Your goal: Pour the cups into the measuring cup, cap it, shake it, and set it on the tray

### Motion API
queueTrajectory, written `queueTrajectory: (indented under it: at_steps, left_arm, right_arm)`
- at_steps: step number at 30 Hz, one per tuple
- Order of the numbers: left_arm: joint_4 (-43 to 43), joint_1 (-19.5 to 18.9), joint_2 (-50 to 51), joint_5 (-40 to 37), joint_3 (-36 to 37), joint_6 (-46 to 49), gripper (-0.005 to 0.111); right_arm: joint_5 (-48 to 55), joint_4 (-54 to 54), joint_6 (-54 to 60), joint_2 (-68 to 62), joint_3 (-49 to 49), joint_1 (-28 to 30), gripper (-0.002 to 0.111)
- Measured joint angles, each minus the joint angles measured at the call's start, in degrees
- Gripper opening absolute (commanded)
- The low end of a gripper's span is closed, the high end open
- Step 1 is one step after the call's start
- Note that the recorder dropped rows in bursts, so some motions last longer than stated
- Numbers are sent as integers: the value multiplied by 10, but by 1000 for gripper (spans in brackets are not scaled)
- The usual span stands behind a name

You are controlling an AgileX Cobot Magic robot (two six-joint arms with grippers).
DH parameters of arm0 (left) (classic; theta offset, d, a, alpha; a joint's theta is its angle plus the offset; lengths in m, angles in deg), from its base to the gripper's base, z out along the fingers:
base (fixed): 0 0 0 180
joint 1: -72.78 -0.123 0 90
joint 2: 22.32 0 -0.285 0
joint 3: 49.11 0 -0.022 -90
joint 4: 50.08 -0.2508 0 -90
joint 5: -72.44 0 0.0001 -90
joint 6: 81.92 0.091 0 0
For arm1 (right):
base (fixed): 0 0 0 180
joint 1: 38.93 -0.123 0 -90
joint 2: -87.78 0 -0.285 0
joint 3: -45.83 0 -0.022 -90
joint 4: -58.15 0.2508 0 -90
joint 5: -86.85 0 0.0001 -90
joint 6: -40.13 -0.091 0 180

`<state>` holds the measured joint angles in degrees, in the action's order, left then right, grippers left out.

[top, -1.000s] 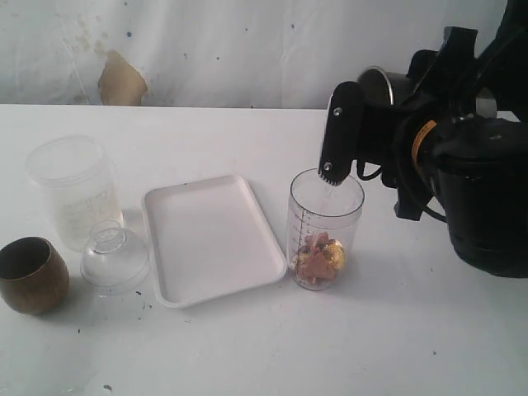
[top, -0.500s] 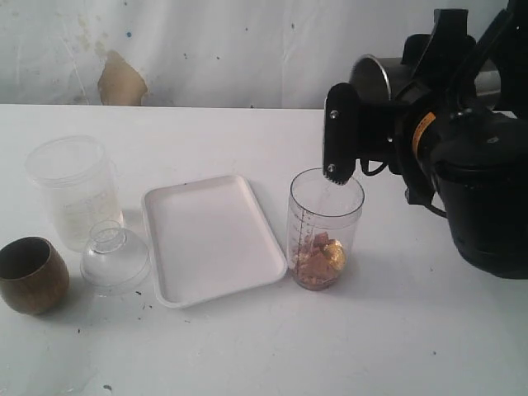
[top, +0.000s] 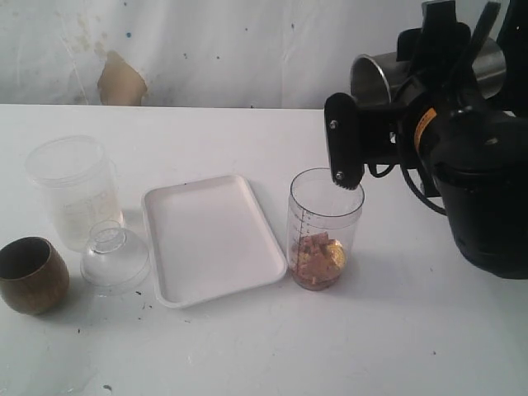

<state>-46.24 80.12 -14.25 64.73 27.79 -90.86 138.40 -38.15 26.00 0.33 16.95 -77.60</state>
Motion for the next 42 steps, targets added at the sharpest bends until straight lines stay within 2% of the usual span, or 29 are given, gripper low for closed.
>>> queueTrajectory:
  at_steps: [23,29,35,42]
  left_arm:
    - [0,0,0,0,0,0,1]
    - [0,0,0,0,0,0,1]
    - [0,0,0,0,0,0,1]
    - [0,0,0,0,0,0,1]
  right_arm:
    - [-8,-25,-10,-1,0,0,0]
    - [-27,-26,-108,-1,0,7,0]
    - [-65,-26,-278,-1,0,46,0]
    - [-221,-26,-469,5,2,127,0]
